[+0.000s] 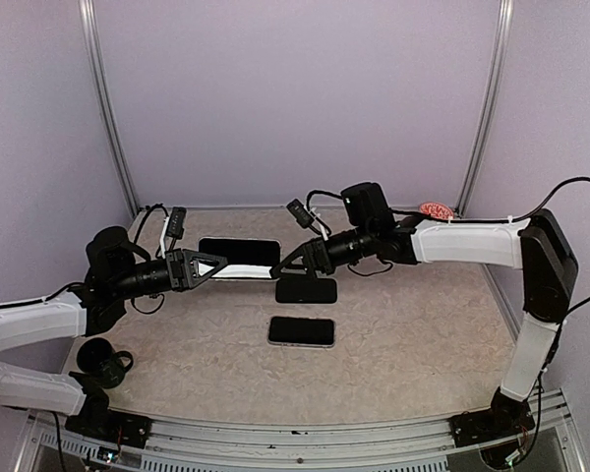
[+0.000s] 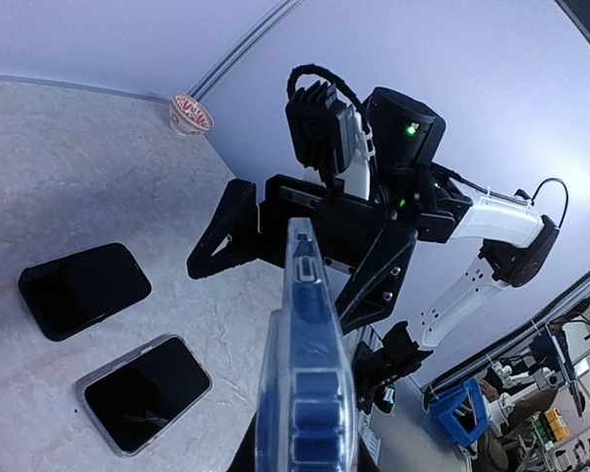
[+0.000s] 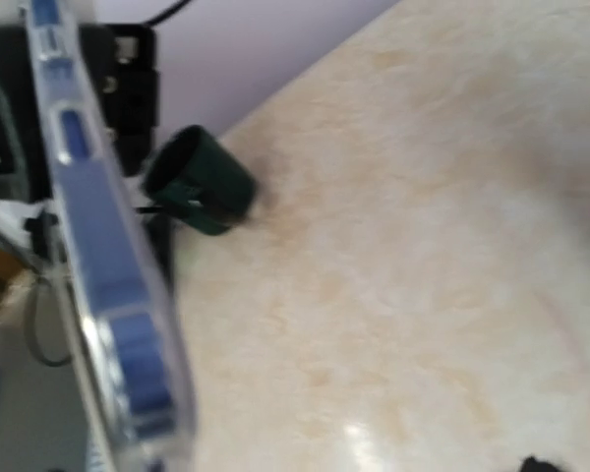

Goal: Put the phone into the phone case
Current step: Press the bottom corners of the phone case.

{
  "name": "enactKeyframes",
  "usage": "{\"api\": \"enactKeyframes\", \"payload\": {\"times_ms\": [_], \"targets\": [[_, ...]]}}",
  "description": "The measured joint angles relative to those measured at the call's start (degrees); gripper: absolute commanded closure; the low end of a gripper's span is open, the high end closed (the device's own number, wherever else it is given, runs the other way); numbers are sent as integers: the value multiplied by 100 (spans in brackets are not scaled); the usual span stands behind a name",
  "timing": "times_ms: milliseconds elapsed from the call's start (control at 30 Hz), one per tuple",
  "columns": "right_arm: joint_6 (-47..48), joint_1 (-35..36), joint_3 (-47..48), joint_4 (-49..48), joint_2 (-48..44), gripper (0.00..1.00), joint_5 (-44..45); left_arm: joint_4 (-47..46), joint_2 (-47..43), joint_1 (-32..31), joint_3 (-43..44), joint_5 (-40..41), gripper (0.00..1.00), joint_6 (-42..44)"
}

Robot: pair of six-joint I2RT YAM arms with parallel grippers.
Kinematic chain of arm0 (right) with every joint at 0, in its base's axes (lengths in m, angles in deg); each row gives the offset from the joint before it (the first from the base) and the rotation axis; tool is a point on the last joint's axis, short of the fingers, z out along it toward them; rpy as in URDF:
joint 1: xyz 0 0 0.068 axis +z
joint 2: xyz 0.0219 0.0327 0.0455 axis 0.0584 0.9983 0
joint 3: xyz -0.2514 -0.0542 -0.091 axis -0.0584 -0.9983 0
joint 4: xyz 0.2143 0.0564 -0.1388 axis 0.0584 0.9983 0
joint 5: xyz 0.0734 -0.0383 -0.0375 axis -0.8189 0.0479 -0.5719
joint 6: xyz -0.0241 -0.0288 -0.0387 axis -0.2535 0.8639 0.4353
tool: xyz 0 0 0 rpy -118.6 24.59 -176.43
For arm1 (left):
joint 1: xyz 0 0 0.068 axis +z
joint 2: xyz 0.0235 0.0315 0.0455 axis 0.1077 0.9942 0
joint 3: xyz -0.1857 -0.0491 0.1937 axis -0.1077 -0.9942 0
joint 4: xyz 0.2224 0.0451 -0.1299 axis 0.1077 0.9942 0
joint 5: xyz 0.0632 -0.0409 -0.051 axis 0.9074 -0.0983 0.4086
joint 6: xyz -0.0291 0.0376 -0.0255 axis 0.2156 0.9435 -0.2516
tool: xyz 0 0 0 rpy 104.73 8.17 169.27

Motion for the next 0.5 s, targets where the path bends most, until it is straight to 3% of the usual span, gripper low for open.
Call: {"api": "enactKeyframes", "payload": {"times_ms": [233, 500], "targets": [[992, 4, -238, 407, -645, 0, 918, 74, 0, 0, 0, -35, 100, 0], [2175, 192, -1582, -284, -2085, 0, 1792, 146, 48, 0, 0, -70, 100, 4]]}}
